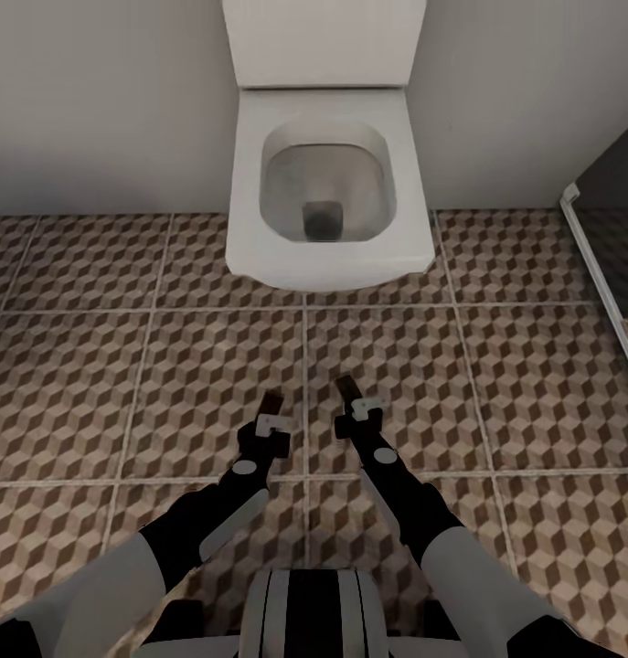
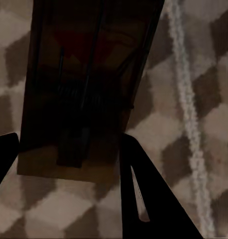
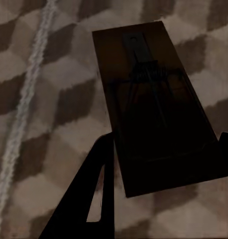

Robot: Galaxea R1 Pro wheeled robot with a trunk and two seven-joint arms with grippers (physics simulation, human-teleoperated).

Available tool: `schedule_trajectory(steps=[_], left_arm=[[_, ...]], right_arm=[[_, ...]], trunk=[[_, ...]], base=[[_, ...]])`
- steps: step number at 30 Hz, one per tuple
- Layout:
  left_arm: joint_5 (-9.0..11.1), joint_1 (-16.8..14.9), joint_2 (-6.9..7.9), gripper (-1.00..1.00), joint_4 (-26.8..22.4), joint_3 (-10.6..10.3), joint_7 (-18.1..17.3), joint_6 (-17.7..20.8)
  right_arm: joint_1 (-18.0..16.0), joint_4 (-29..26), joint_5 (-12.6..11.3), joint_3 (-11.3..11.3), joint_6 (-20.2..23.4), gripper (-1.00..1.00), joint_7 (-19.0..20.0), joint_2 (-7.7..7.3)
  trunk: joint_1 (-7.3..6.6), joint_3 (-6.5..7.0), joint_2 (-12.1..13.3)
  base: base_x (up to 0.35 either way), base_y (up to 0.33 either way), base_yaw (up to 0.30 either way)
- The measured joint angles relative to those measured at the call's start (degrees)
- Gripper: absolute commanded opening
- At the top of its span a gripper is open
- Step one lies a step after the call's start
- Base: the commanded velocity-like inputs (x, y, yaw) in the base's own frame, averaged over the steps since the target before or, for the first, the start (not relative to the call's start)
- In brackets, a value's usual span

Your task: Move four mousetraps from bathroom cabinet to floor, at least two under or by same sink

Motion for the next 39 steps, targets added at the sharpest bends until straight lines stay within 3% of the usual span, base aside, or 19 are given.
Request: schedule_trajectory(steps=[25, 39], left_arm=[[0.0, 0.0, 0.05, -1.0, 0.0, 0.0, 0.0, 0.0], [-0.1, 0.0, 0.05, -1.0, -0.1, -2.1, 0.0, -0.3]], right_arm=[[0.0, 0.0, 0.0, 0.0, 0.0, -1.0, 0.0, 0.0], [0.0, 0.0, 0.0, 0.0, 0.1, -1.0, 0.0, 0.0]], trunk=[[0.01, 0.0, 0.0], [0.03, -0.06, 0.0]], base=[[0.241, 0.024, 0.0], [0.03, 0.0, 0.0]])
